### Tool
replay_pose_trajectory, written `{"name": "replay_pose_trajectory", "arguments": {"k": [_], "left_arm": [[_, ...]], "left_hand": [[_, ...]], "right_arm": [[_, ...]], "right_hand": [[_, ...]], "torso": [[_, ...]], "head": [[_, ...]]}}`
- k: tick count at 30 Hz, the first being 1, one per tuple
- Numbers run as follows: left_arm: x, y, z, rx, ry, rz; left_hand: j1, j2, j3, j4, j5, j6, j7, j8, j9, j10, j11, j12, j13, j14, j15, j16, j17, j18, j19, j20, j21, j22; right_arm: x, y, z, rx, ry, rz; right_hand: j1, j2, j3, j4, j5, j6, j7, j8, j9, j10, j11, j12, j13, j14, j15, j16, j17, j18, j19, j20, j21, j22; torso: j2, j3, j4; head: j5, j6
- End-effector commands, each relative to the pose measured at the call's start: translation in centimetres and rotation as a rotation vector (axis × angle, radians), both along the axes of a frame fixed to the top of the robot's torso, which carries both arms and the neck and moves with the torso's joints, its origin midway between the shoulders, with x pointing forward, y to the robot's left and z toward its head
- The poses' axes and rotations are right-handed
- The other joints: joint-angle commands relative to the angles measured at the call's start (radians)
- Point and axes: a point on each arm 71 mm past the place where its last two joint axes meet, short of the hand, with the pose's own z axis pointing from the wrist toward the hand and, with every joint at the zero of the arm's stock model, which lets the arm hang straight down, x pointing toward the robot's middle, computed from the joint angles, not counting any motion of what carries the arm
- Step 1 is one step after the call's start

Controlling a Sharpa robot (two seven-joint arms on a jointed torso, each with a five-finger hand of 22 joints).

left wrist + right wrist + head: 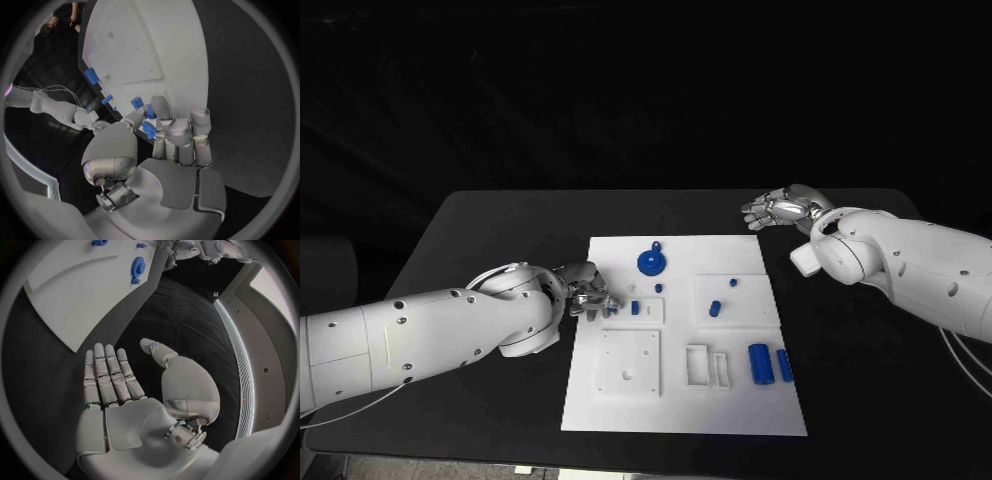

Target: Assemble the parts on the task board

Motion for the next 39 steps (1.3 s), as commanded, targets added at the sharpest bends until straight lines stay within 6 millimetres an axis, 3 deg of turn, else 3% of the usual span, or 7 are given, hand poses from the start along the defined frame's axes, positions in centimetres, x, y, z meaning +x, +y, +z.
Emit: {"name": "replay_pose_trajectory", "arguments": {"k": [1, 19, 39], "left_arm": [[0.1, 0.1, 0.0, -0.013, 0.085, 0.003], [0.6, 0.0, 0.0, 0.007, 0.150, -0.008], [0.7, -1.1, 1.0, 0.078, -0.057, -0.113]], "left_hand": [[0.043, 0.041, 0.017, -0.024, -0.007, -0.007, 0.000, 0.000, 0.002, 0.001, 0.003, -0.005, -0.002, -0.001, -0.004, -0.007, -0.002, 0.012, -0.007, -0.100, -0.005, 0.006], [0.049, 0.038, 0.016, -0.030, -0.012, -0.008, 0.000, -0.004, 0.007, 0.003, 0.003, -0.009, -0.003, -0.002, -0.004, -0.009, -0.002, 0.011, -0.010, -0.099, -0.006, 0.007], [0.048, 0.031, 0.014, -0.022, -0.017, -0.003, -0.001, -0.007, 0.014, 0.007, 0.003, -0.011, -0.004, 0.002, -0.004, -0.008, -0.001, 0.011, -0.006, -0.100, -0.006, 0.006]], "right_arm": [[0.0, 0.2, 0.0, 0.006, 0.001, 0.015], [0.0, 0.2, -0.1, 0.006, 0.003, 0.018], [0.0, 0.3, -0.2, 0.006, 0.003, 0.018]], "right_hand": [[-0.007, 0.000, 0.001, 0.004, 0.004, -0.009, 0.021, 0.004, -0.001, 0.004, 0.006, -0.007, -0.001, -0.008, 0.002, 0.003, -0.001, 0.015, 0.000, 0.003, -0.004, 0.001], [-0.008, 0.000, 0.000, 0.004, 0.004, -0.009, 0.021, 0.004, -0.002, 0.004, 0.006, -0.007, -0.001, -0.008, 0.002, 0.004, -0.002, 0.015, 0.000, 0.003, -0.004, 0.002], [-0.008, 0.000, 0.000, 0.004, 0.004, -0.009, 0.021, 0.004, -0.002, 0.004, 0.006, -0.007, -0.001, -0.008, 0.002, 0.004, -0.002, 0.015, 0.000, 0.003, -0.005, 0.002]], "torso": [[-0.001, 0.0008, 0.0004], [-0.001, 0.0019, 0.0008], [0.000, 0.0013, 0.0008]], "head": [[0.000, 0.000], [0.000, -0.004], [0.002, -0.001]]}}
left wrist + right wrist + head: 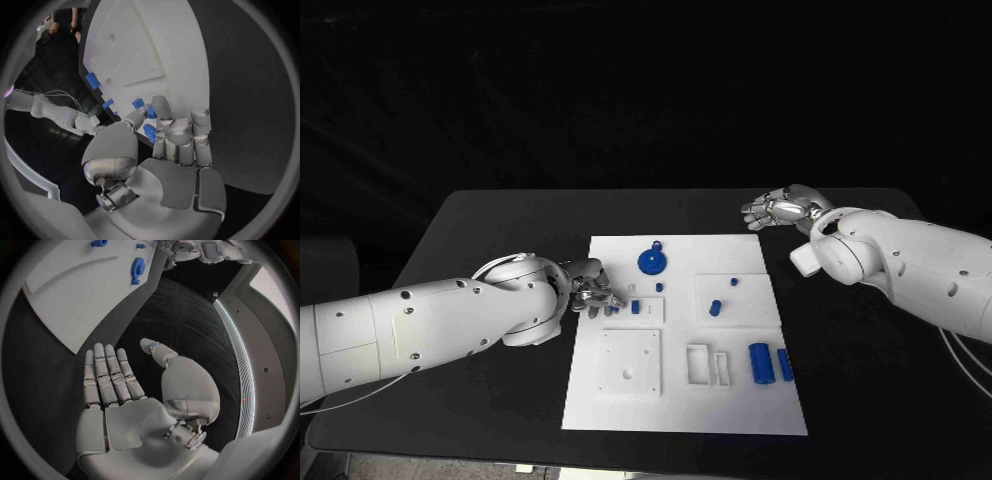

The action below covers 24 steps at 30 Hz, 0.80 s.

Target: Assemble the parts on the task board

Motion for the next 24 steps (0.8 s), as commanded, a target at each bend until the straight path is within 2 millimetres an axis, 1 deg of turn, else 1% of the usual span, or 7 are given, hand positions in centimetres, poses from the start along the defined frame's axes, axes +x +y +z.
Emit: {"name": "replay_pose_trajectory", "arguments": {"k": [1, 7, 13, 15, 18, 24], "left_arm": [[0.04, -0.35, 0.31, 0.024, -0.062, -0.051], [-0.08, -0.50, 0.13, 0.036, -0.043, -0.060], [-0.02, -0.33, 0.03, 0.043, -0.036, -0.058], [-0.01, -0.31, 0.01, 0.044, -0.035, -0.058], [-0.03, -0.40, -0.06, 0.045, -0.031, -0.060], [-0.16, -0.53, -0.22, 0.047, -0.025, -0.066]], "left_hand": [[0.034, 0.029, 0.020, -0.017, 0.000, -0.001, 0.000, -0.007, 0.001, 0.004, 0.000, -0.007, -0.001, 0.003, -0.007, -0.002, 0.000, 0.015, -0.003, -0.104, -0.006, 0.006], [0.034, 0.028, 0.019, -0.015, 0.000, 0.000, 0.000, -0.007, 0.002, 0.004, 0.000, -0.007, -0.001, 0.004, -0.007, -0.002, 0.000, 0.015, -0.002, -0.104, -0.006, 0.006], [0.032, 0.027, 0.019, -0.012, 0.000, 0.000, 0.000, -0.008, 0.003, 0.005, 0.000, -0.007, -0.001, 0.004, -0.007, -0.002, 0.000, 0.015, -0.002, -0.104, -0.006, 0.006], [0.032, 0.027, 0.019, -0.012, 0.000, 0.001, 0.000, -0.008, 0.003, 0.005, 0.000, -0.007, -0.001, 0.004, -0.007, -0.002, 0.000, 0.015, -0.002, -0.104, -0.006, 0.006], [0.032, 0.027, 0.019, -0.011, 0.000, 0.001, 0.000, -0.008, 0.003, 0.005, 0.000, -0.007, -0.001, 0.004, -0.007, -0.002, 0.000, 0.015, -0.001, -0.104, -0.006, 0.006], [0.030, 0.026, 0.018, -0.007, -0.001, 0.002, -0.001, -0.008, 0.004, 0.005, -0.001, -0.007, -0.001, 0.004, -0.007, -0.002, 0.001, 0.015, -0.001, -0.104, -0.007, 0.006]], "right_arm": [[-0.02, 0.16, -0.02, 0.005, -0.001, 0.015], [-0.02, 0.15, -0.03, 0.005, 0.000, 0.015], [-0.03, 0.17, -0.03, 0.005, 0.000, 0.016], [-0.03, 0.15, -0.03, 0.005, 0.000, 0.016], [-0.02, 0.17, -0.03, 0.005, 0.000, 0.016], [-0.02, 0.25, -0.04, 0.005, 0.001, 0.018]], "right_hand": [[-0.008, 0.000, 0.000, 0.004, 0.004, -0.009, 0.021, 0.004, -0.002, 0.004, 0.006, -0.003, -0.001, -0.008, 0.002, 0.004, -0.002, 0.015, -0.001, 0.003, -0.005, 0.001], [-0.008, 0.000, 0.000, 0.003, 0.004, -0.009, 0.021, 0.005, -0.002, 0.004, 0.006, -0.003, -0.001, -0.009, 0.002, 0.004, -0.002, 0.015, -0.001, 0.004, -0.005, 0.001], [-0.008, 0.000, 0.000, 0.003, 0.005, -0.009, 0.021, 0.005, -0.002, 0.004, 0.006, -0.003, -0.001, -0.009, 0.002, 0.004, -0.002, 0.015, -0.001, 0.004, -0.005, 0.001], [-0.008, 0.000, 0.000, 0.003, 0.005, -0.009, 0.021, 0.005, -0.002, 0.004, 0.006, -0.003, -0.001, -0.009, 0.002, 0.004, -0.002, 0.015, -0.001, 0.004, -0.005, 0.001], [-0.008, 0.000, 0.000, 0.003, 0.005, -0.009, 0.021, 0.005, -0.002, 0.004, 0.006, -0.004, -0.001, -0.009, 0.002, 0.004, -0.002, 0.015, -0.001, 0.004, -0.005, 0.001], [-0.008, 0.000, 0.000, 0.003, 0.005, -0.009, 0.021, 0.005, -0.002, 0.004, 0.006, -0.004, -0.001, -0.009, 0.002, 0.004, -0.002, 0.015, -0.001, 0.004, -0.005, 0.002]], "torso": [[0.000, -0.0002, 0.0002], [0.000, -0.0001, 0.0002], [0.000, -0.0004, -0.0002], [0.000, -0.0004, -0.0008], [0.000, 0.0003, -0.0001], [0.000, 0.0003, -0.0006]], "head": [[0.000, 0.001], [0.001, -0.002], [0.001, -0.002], [0.002, -0.004], [0.002, -0.004], [0.003, -0.004]]}}
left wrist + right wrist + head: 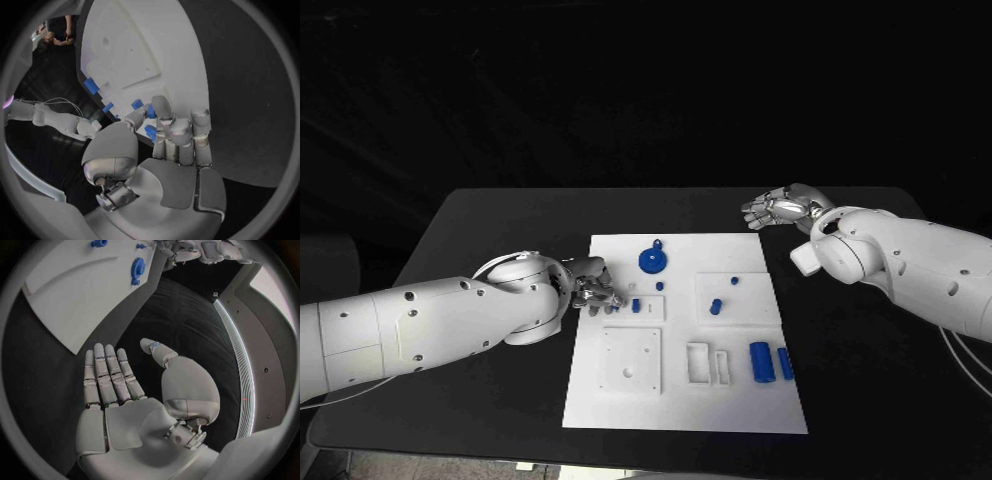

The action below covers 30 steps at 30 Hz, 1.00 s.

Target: Assemble the parts on the task board

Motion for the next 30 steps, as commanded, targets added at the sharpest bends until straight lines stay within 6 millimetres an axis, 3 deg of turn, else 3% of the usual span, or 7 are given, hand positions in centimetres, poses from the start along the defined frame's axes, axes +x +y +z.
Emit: {"name": "replay_pose_trajectory", "arguments": {"k": [1, 30], "left_arm": [[-0.22, -0.24, -0.21, 0.011, 0.011, -0.024], [-0.38, -0.20, -0.34, 0.027, 0.006, -0.018]], "left_hand": [[0.029, 0.025, 0.015, -0.010, 0.007, 0.002, 0.000, -0.004, 0.002, 0.005, -0.001, -0.004, -0.002, 0.003, -0.009, -0.002, 0.001, 0.015, -0.001, -0.104, -0.007, 0.005], [0.028, 0.023, 0.014, -0.004, 0.008, 0.007, -0.001, -0.003, 0.006, 0.007, -0.001, -0.004, -0.002, 0.003, -0.010, -0.002, 0.001, 0.016, 0.001, -0.105, -0.007, 0.005]], "right_arm": [[-0.02, 0.13, 0.00, 0.005, 0.000, 0.015], [-0.09, 0.29, -0.03, 0.006, 0.004, 0.022]], "right_hand": [[-0.008, 0.000, 0.000, 0.003, 0.005, -0.009, 0.021, 0.005, -0.001, 0.004, 0.006, -0.004, -0.001, -0.006, -0.001, 0.004, -0.002, 0.015, -0.002, 0.004, -0.005, 0.002], [-0.008, 0.001, 0.000, 0.003, 0.005, -0.009, 0.021, 0.005, -0.002, 0.004, 0.006, -0.004, -0.001, -0.006, -0.001, 0.005, -0.003, 0.015, -0.002, 0.004, -0.006, 0.003]], "torso": [[0.000, 0.0002, -0.0005], [0.000, -0.0006, 0.0005]], "head": [[0.002, 0.000], [-0.001, 0.000]]}}
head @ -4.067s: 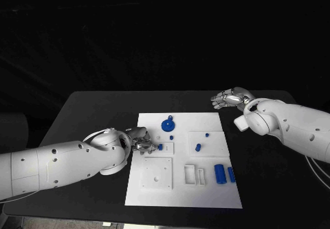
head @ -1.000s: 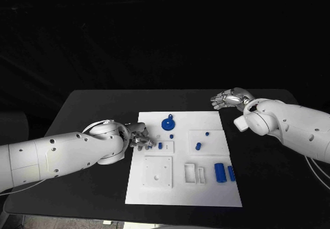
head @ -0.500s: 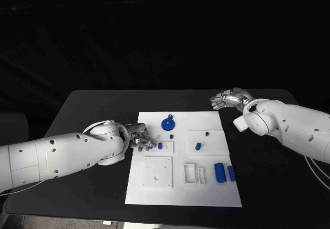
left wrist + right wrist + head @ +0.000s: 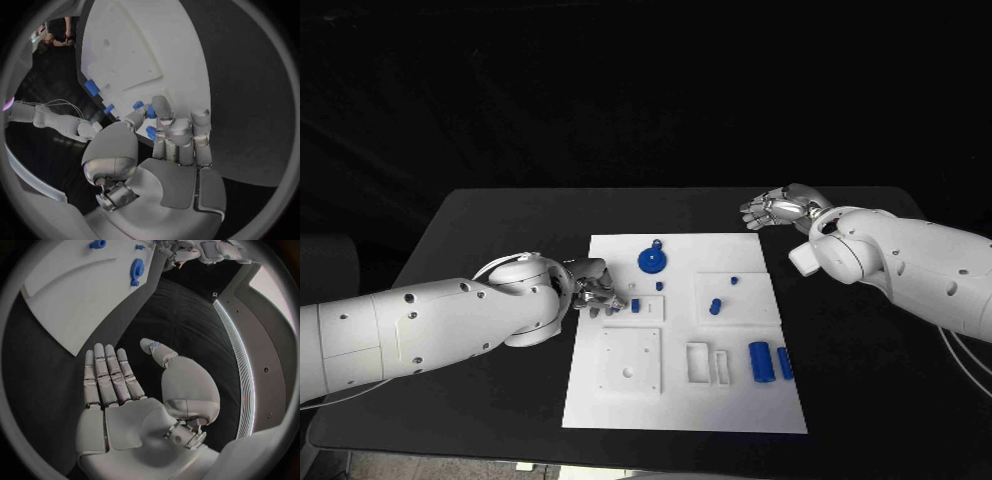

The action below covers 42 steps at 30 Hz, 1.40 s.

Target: Assemble the parts on the task board

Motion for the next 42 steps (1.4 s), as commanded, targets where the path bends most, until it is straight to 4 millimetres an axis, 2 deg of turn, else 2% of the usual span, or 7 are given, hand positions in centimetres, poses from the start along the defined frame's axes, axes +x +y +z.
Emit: {"name": "replay_pose_trajectory", "arguments": {"k": [1, 42], "left_arm": [[-0.17, 0.02, -0.31, 0.019, 0.007, -0.007], [-0.37, 0.31, -0.59, 0.037, 0.033, -0.008]], "left_hand": [[0.028, 0.022, 0.012, -0.007, 0.004, 0.006, -0.001, -0.003, 0.001, 0.007, -0.001, -0.004, -0.001, 0.002, -0.011, -0.002, 0.001, 0.016, 0.001, -0.105, -0.004, 0.005], [0.031, 0.017, 0.011, -0.008, 0.004, 0.004, 0.000, -0.006, 0.004, 0.007, 0.000, -0.005, -0.002, 0.002, -0.010, -0.003, 0.001, 0.016, 0.001, -0.106, -0.004, 0.005]], "right_arm": [[-0.03, 0.16, -0.01, 0.005, 0.001, 0.016], [-0.03, 0.15, -0.10, 0.005, -0.005, 0.013]], "right_hand": [[-0.008, 0.001, 0.000, 0.003, 0.005, -0.009, 0.021, 0.005, -0.001, 0.004, 0.006, -0.004, -0.001, -0.006, -0.001, 0.005, -0.002, 0.015, -0.002, 0.004, -0.006, 0.001], [-0.009, 0.001, -0.001, 0.002, 0.006, -0.010, 0.021, 0.006, -0.002, 0.004, 0.006, -0.004, -0.001, -0.007, -0.001, 0.005, -0.003, 0.016, -0.002, 0.004, -0.007, 0.002]], "torso": [[0.000, -0.0007, 0.0002], [0.000, 0.0001, -0.0008]], "head": [[0.001, -0.001], [0.001, -0.007]]}}
